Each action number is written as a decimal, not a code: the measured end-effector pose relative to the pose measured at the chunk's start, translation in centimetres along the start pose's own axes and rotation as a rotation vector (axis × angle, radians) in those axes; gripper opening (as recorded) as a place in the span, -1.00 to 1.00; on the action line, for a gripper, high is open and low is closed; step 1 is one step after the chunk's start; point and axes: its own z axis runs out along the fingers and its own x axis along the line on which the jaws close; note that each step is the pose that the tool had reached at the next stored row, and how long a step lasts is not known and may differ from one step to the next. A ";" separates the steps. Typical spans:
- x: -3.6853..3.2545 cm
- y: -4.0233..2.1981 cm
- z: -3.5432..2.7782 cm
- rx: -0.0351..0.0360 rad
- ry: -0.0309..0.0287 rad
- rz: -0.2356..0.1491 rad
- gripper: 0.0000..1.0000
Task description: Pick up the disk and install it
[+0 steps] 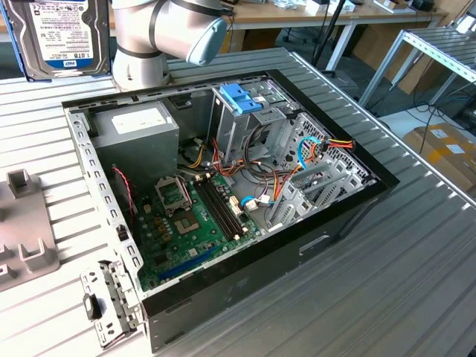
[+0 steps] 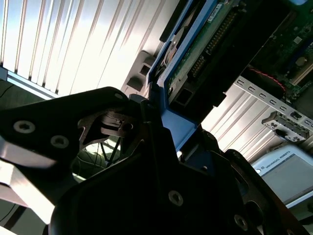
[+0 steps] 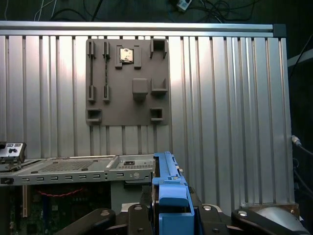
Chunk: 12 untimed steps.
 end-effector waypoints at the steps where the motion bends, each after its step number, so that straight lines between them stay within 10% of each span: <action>1: 0.00 -0.05 0.00 0.0001 0.0000 0.000 -0.25; 12: -0.02 -0.57 -0.02 0.0000 0.0000 0.000 -0.25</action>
